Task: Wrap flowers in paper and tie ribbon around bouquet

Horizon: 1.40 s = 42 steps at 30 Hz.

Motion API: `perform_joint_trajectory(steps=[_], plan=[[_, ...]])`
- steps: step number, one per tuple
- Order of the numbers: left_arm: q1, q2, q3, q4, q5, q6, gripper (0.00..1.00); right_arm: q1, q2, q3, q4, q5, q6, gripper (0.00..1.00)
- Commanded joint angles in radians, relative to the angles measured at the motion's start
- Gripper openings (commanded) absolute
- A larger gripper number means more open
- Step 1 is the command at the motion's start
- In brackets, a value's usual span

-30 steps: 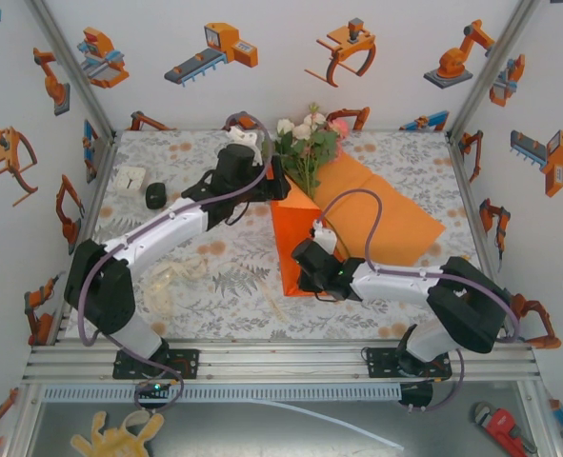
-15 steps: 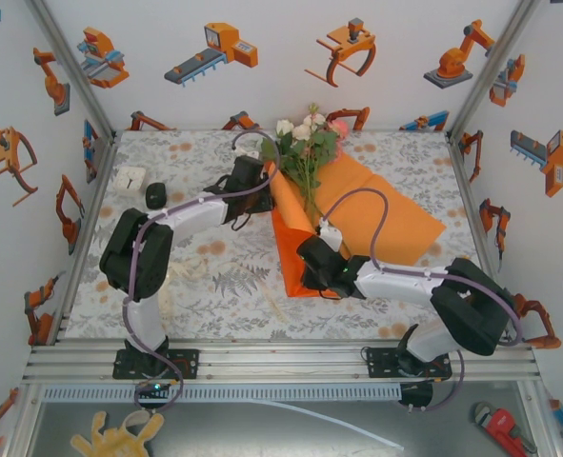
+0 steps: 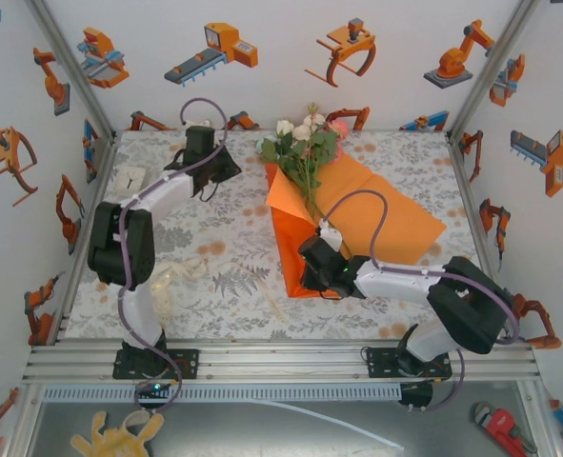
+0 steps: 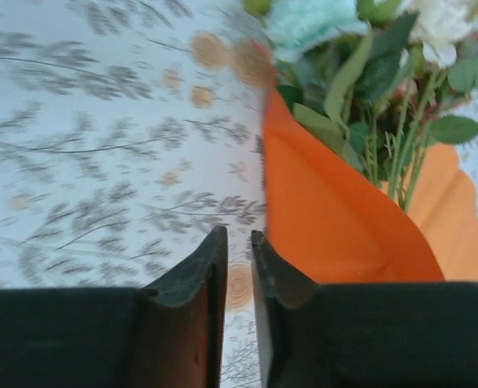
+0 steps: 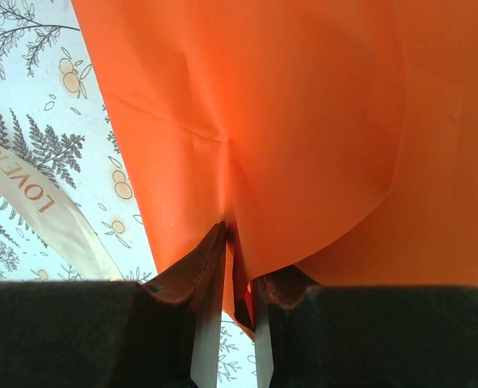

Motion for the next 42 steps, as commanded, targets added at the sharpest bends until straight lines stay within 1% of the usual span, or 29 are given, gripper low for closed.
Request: perform_joint_trajectory(steps=[1, 4, 6, 8, 10, 14, 16, 19, 21, 23, 25, 26, 28, 30, 31, 32, 33, 35, 37, 39, 41, 42], plan=[[-0.072, 0.100, 0.058, -0.047, 0.094, -0.024, 0.19, -0.005, 0.029, 0.028, -0.009, -0.007, -0.010, 0.23], [-0.131, 0.178, 0.143, -0.056, 0.066, -0.028, 0.19, -0.004, 0.045, 0.043, -0.030, -0.005, -0.007, 0.27], [-0.149, 0.235, 0.201, -0.068, 0.057, -0.044, 0.18, -0.004, 0.048, 0.047, -0.031, -0.011, -0.007, 0.28], [-0.158, 0.273, 0.215, -0.006, 0.094, -0.087, 0.18, -0.004, 0.051, 0.047, -0.016, -0.029, -0.019, 0.29], [-0.172, 0.309, 0.225, 0.049, 0.125, -0.127, 0.18, -0.004, 0.056, 0.053, -0.012, -0.049, -0.034, 0.33], [-0.201, 0.339, 0.238, 0.035, 0.056, -0.122, 0.18, -0.004, 0.028, 0.042, -0.041, -0.023, -0.016, 0.41], [-0.207, 0.341, 0.229, 0.033, 0.018, -0.112, 0.18, -0.006, -0.022, 0.028, -0.075, -0.001, -0.009, 0.47], [-0.207, 0.344, 0.224, 0.030, -0.003, -0.100, 0.18, -0.005, -0.125, 0.025, -0.174, 0.043, -0.008, 0.56], [-0.208, 0.340, 0.225, 0.023, -0.003, -0.085, 0.18, -0.005, -0.222, 0.029, -0.256, 0.084, 0.007, 0.57], [-0.207, 0.332, 0.221, 0.024, -0.002, -0.072, 0.19, -0.002, -0.316, 0.022, -0.286, 0.097, 0.018, 0.57], [-0.206, 0.335, 0.235, 0.010, -0.001, -0.062, 0.19, 0.004, -0.388, 0.019, -0.268, 0.083, 0.028, 0.57], [-0.205, 0.339, 0.242, 0.005, 0.002, -0.058, 0.19, 0.014, -0.405, 0.021, -0.218, 0.055, 0.016, 0.56], [-0.205, 0.345, 0.248, 0.004, 0.003, -0.054, 0.19, 0.029, -0.371, 0.033, -0.074, -0.042, 0.001, 0.56], [-0.205, 0.343, 0.247, 0.008, 0.005, -0.053, 0.19, 0.030, -0.249, 0.080, 0.060, -0.174, 0.007, 0.55], [-0.205, 0.340, 0.245, 0.010, 0.008, -0.050, 0.19, 0.030, -0.189, 0.107, 0.097, -0.214, 0.006, 0.53], [-0.205, 0.334, 0.239, 0.010, 0.007, -0.047, 0.19, 0.030, -0.124, 0.138, 0.109, -0.229, 0.015, 0.51], [-0.203, 0.328, 0.234, 0.010, 0.006, -0.045, 0.19, 0.028, -0.075, 0.162, 0.092, -0.207, 0.039, 0.49], [-0.201, 0.319, 0.222, 0.017, 0.010, -0.041, 0.19, 0.004, -0.001, 0.160, 0.138, -0.200, 0.054, 0.46], [-0.197, 0.315, 0.213, 0.028, 0.022, -0.034, 0.19, -0.055, 0.069, 0.119, 0.233, -0.237, 0.077, 0.43], [-0.191, 0.316, 0.214, 0.034, 0.041, -0.034, 0.21, -0.106, 0.118, 0.059, 0.342, -0.285, 0.083, 0.39], [-0.183, 0.317, 0.212, 0.053, 0.064, -0.028, 0.26, -0.135, 0.160, 0.036, 0.380, -0.363, 0.052, 0.38], [-0.181, 0.316, 0.215, 0.057, 0.064, -0.020, 0.30, -0.134, 0.168, 0.019, 0.393, -0.377, 0.045, 0.38]])
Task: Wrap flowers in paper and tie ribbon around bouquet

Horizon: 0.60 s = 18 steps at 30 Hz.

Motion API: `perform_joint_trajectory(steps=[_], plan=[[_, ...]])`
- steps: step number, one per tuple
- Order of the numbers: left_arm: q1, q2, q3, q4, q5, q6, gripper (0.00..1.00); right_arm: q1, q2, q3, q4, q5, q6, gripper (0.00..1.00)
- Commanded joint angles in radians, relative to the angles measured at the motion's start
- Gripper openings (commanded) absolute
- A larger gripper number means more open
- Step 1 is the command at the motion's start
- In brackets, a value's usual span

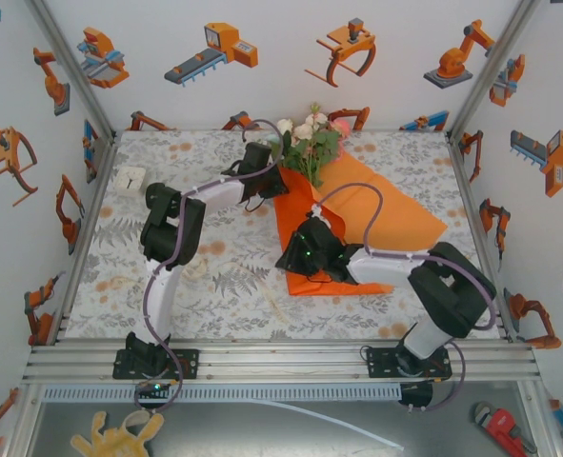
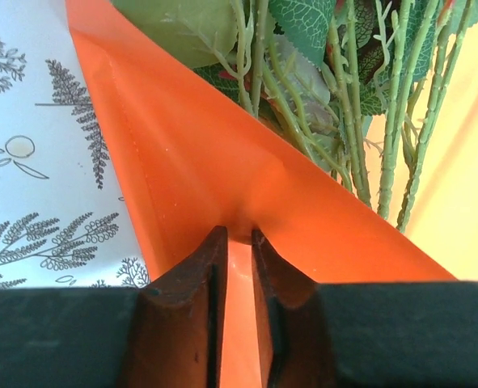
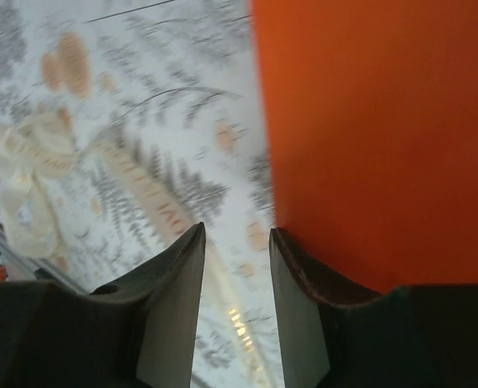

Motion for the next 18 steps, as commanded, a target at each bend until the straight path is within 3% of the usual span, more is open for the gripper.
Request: perform_joint_trajectory(steps=[1, 4, 10, 16, 18], plan=[[0.018, -0.012, 0.002, 0.031, 0.028, 0.043, 0.33, -0.011, 0.023, -0.066, 0.165, -0.113, 0.000, 0.38], [0.044, 0.004, 0.055, 0.027, 0.042, 0.086, 0.37, -0.011, 0.037, -0.149, 0.278, -0.151, 0.040, 0.38], [0.103, 0.125, 0.249, 0.008, 0.099, 0.098, 0.38, -0.008, 0.042, -0.154, 0.269, -0.153, 0.036, 0.40], [0.115, 0.328, 0.561, -0.191, 0.103, 0.141, 0.38, -0.007, 0.037, -0.122, 0.222, -0.170, 0.015, 0.42], [0.117, 0.357, 0.592, -0.208, 0.108, 0.137, 0.38, -0.008, 0.035, -0.124, 0.216, -0.170, 0.015, 0.42]])
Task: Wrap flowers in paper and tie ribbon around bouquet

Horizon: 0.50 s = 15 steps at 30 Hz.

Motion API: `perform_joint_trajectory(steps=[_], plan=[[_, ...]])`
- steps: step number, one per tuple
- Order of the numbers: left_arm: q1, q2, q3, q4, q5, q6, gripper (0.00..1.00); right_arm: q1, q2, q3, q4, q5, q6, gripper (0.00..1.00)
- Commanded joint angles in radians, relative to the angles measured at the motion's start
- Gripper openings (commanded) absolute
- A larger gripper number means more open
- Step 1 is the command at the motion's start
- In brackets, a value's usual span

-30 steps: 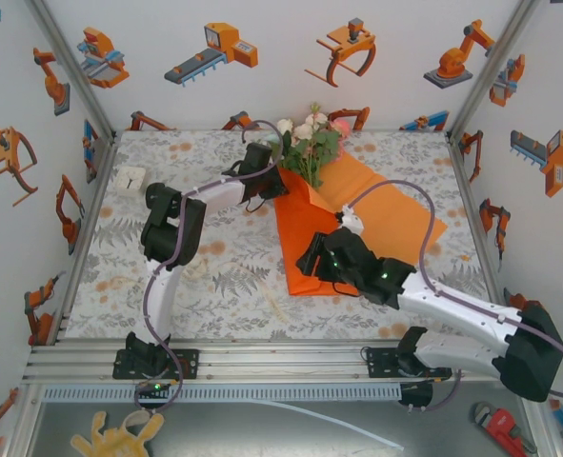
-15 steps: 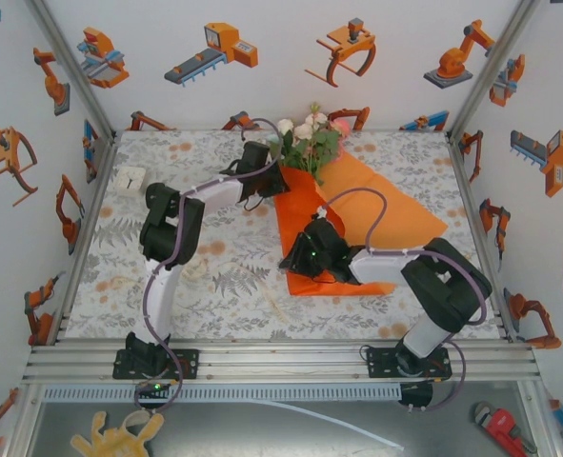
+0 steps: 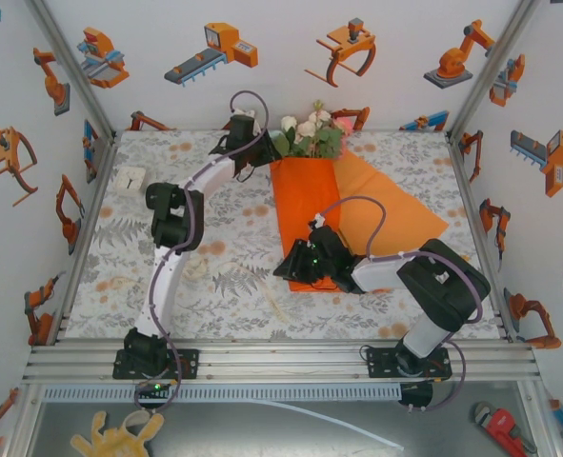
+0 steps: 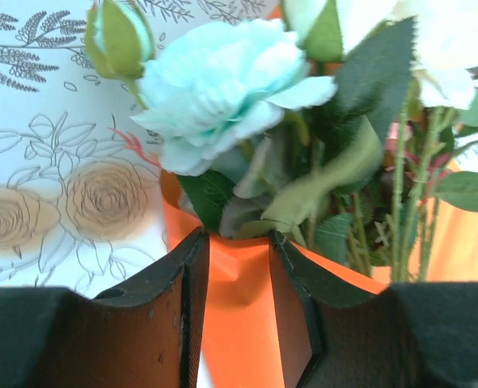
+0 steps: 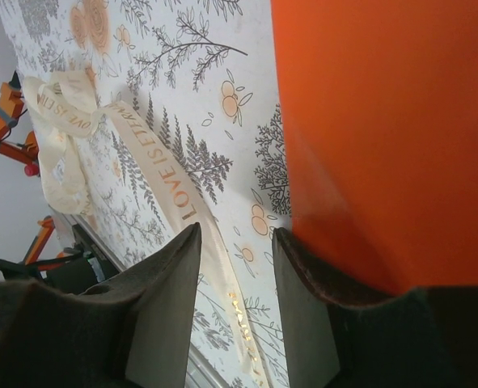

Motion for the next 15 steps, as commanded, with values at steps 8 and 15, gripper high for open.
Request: perform_joint_trajectory(steps=[8, 15], plan=[[0.027, 0.079, 0.113, -0.152, 0.018, 0.018, 0.38, 0.007, 0.001, 0.017, -0.072, -0.029, -0.031, 0.44], [0.043, -0.108, 0.068, -0.176, 0.108, 0.106, 0.49, 0.007, -0.062, 0.057, -0.146, -0.026, -0.048, 0.46]])
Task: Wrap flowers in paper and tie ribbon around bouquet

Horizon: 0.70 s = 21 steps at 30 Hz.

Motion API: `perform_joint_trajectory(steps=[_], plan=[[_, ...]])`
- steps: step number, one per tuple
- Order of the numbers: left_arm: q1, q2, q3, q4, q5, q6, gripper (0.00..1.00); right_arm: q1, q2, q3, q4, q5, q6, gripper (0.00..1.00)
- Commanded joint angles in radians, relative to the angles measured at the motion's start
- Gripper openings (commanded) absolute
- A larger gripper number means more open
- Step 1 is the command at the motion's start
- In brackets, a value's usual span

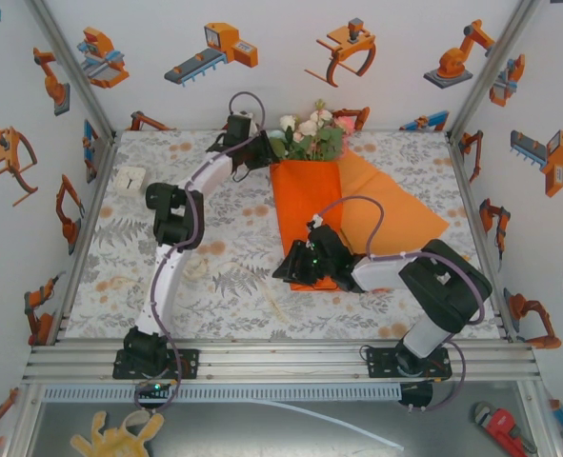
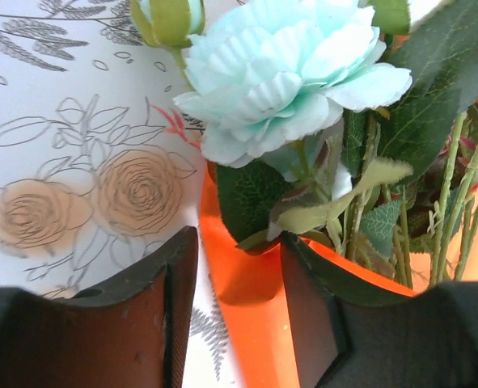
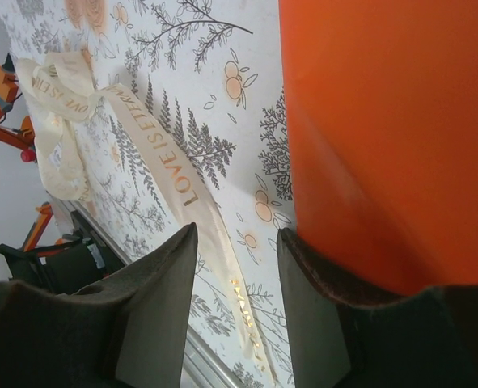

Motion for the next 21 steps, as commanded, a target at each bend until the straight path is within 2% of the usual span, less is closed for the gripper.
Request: perform_joint_trajectory(steps=[1, 6, 8, 12, 15, 17, 21], plan=[[0.006, -0.191, -0.057, -0.031, 0.055, 0.077, 0.50, 0.007, -0.061, 0.051, -0.091, 0.007, -0.039, 0.48], [-0.017, -0.454, -0.404, 0.136, 0.030, 0.073, 0.55, -0.030, -0.147, 0.147, -0.189, 0.035, -0.100, 0.57], [-0.029, -0.546, -0.555, 0.207, 0.003, 0.055, 0.55, -0.101, -0.163, 0.201, -0.235, 0.047, -0.099, 0.58], [-0.068, -0.659, -0.753, 0.260, -0.050, 0.051, 0.56, -0.252, -0.123, 0.327, -0.304, 0.028, -0.153, 0.58], [-0.088, -0.683, -0.828, 0.276, -0.080, 0.049, 0.56, -0.343, -0.034, 0.428, -0.388, 0.062, -0.222, 0.59], [-0.094, -0.664, -0.828, 0.277, -0.055, 0.047, 0.56, -0.407, 0.042, 0.447, -0.375, 0.055, -0.237, 0.58], [-0.110, -0.611, -0.797, 0.265, -0.058, 0.059, 0.56, -0.454, 0.153, 0.487, -0.360, 0.072, -0.334, 0.57]])
